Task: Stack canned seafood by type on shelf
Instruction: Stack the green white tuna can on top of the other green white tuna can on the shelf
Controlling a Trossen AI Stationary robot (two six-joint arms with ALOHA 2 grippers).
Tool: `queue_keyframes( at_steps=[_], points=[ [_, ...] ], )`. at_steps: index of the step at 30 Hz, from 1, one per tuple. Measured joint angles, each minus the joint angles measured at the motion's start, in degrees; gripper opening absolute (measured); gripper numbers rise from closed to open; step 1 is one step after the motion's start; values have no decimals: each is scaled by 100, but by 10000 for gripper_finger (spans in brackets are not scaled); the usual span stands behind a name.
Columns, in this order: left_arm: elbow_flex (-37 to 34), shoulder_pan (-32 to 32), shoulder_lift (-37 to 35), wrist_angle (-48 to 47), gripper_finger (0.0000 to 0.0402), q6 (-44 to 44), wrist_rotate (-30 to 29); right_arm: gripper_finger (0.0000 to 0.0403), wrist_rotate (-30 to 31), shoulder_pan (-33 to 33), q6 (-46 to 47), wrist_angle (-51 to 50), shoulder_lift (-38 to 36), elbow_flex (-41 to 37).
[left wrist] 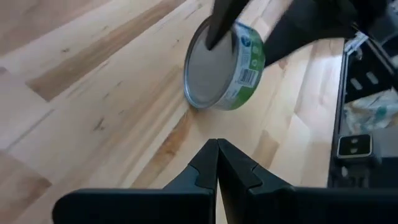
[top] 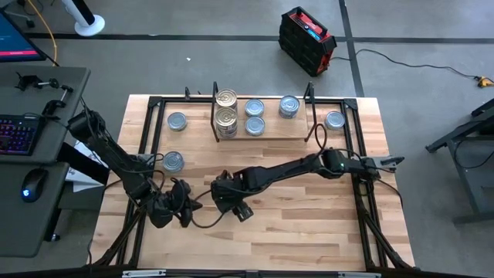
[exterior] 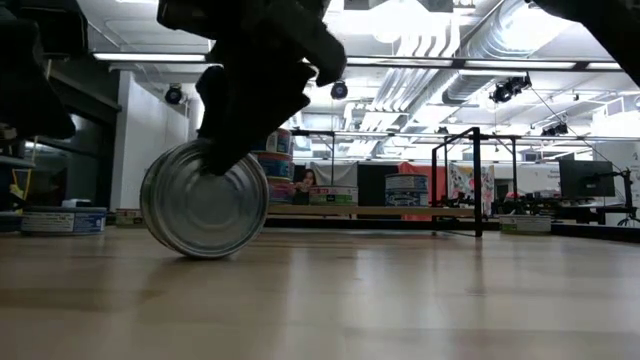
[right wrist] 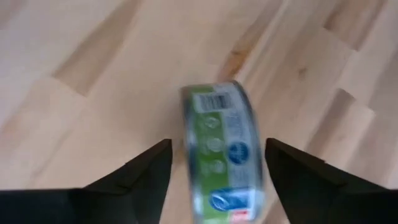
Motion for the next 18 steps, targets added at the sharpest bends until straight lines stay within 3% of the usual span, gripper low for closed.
queue_keyframes(
  at_steps=[4, 10, 13, 18],
  points=[
    [0, 61, 1, -35, 0, 575, 0, 182, 427, 95, 142, -73, -133, 12],
    [2, 202, 1, -112, 0, 1167, 7, 22, 519, 174, 937, -508, -247, 630],
    [2, 257, 1, -149, 0, 1493, 11, 15, 526, 207, 1234, -856, -256, 1127],
    [2, 292, 1, -180, 0, 1824, 50, 17, 839, 244, 1938, -913, -694, 929]
  ],
)
